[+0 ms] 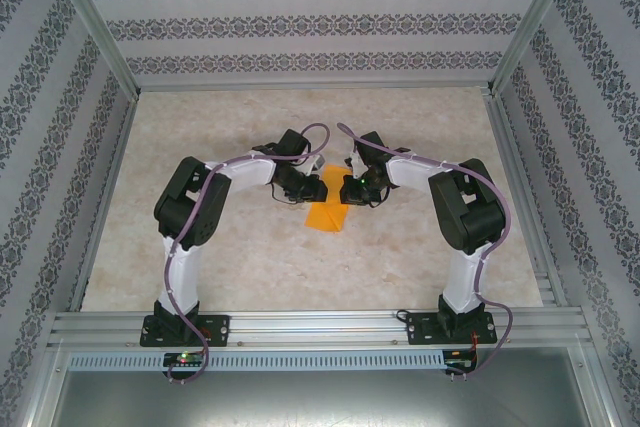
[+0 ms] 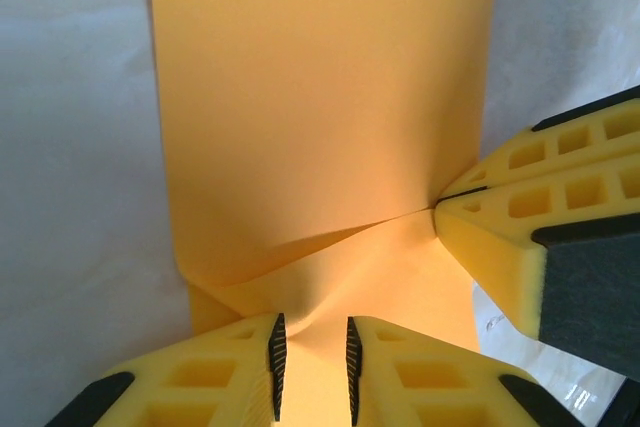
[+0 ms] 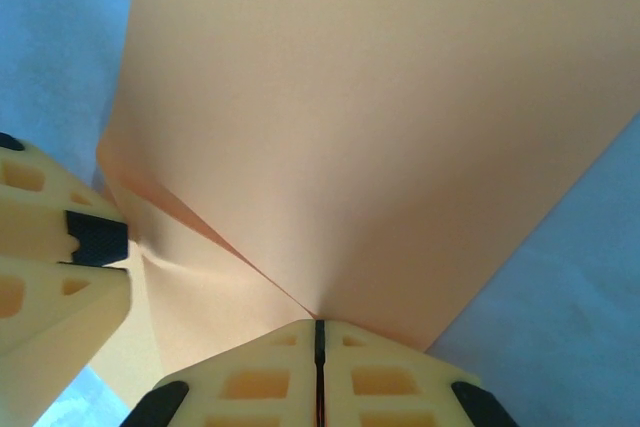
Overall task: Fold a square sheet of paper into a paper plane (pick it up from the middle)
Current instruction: Fold the triangle a second time at the center of the table.
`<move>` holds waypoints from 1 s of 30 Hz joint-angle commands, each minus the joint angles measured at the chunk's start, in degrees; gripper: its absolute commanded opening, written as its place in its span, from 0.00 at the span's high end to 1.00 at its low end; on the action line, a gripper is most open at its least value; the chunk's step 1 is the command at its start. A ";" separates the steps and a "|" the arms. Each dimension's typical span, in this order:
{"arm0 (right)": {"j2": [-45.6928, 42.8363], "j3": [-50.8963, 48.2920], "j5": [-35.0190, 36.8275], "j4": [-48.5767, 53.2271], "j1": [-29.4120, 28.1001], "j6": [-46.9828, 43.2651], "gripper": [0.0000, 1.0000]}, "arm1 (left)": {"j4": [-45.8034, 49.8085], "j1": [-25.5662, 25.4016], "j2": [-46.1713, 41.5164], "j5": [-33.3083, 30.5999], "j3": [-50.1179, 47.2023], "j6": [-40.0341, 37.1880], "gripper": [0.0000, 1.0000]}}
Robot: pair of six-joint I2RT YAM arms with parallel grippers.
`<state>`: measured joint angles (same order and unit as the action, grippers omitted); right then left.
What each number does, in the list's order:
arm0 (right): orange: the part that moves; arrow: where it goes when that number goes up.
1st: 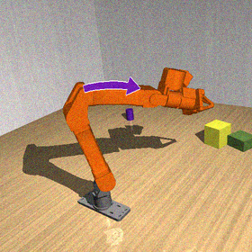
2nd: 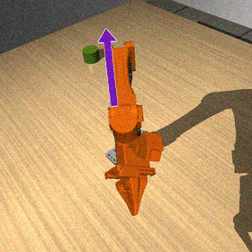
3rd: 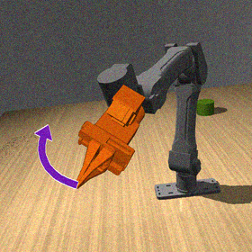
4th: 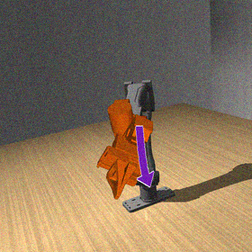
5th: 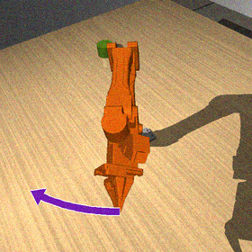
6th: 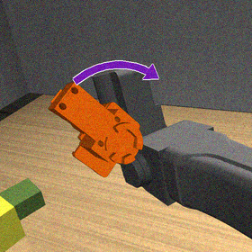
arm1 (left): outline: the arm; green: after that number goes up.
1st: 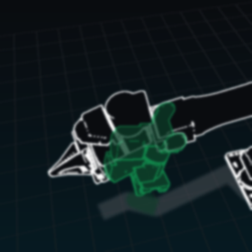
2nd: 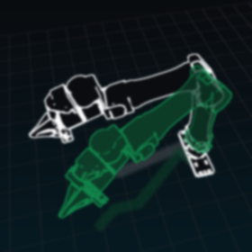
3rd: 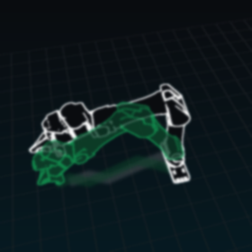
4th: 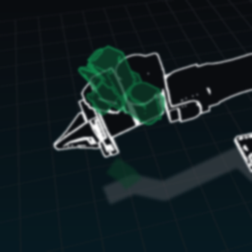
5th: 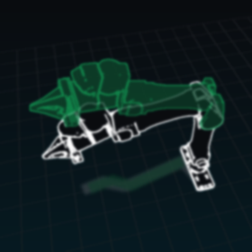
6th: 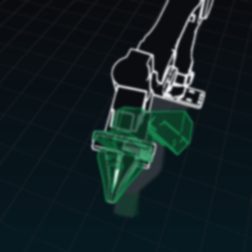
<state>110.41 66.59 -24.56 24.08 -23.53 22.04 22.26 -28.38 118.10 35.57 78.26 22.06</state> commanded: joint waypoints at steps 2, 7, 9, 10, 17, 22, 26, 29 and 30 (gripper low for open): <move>2.84 -1.52 4.89 2.61 -0.56 -1.52 0.92 | 0.46 0.42 -3.43 0.27 0.80 1.89 0.74; 2.84 -1.55 4.26 2.16 -0.65 -1.34 0.92 | -1.65 0.34 -1.01 3.11 1.68 3.20 0.77; 2.79 -1.49 4.09 2.02 -0.64 -1.30 0.92 | -2.03 0.25 0.02 3.42 2.09 3.34 0.77; 2.79 -1.55 3.97 1.95 -0.73 -1.30 0.92 | -2.21 0.22 0.61 3.60 2.42 3.38 0.77; 2.70 -1.41 3.81 1.98 -0.91 -1.56 0.92 | -1.45 0.08 3.89 4.05 5.78 2.37 0.77; 2.32 -1.30 3.90 2.10 -0.92 -1.39 0.92 | 0.81 0.00 6.16 2.49 6.90 0.90 0.78; 1.76 -1.45 4.12 1.98 -0.84 -1.30 0.91 | 1.76 -0.14 7.28 1.11 5.82 -0.47 0.78; 1.40 -1.50 4.26 1.61 -0.86 -1.15 0.91 | 3.06 -0.05 7.99 -0.72 5.66 -1.60 0.78; 1.35 -1.47 4.36 1.59 -0.89 -1.09 0.90 | 3.54 -0.16 8.02 -1.60 5.59 -2.06 0.78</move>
<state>110.41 66.59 -24.47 24.01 -23.88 22.06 21.91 -28.38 123.72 38.09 83.94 22.87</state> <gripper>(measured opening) 0.092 0.223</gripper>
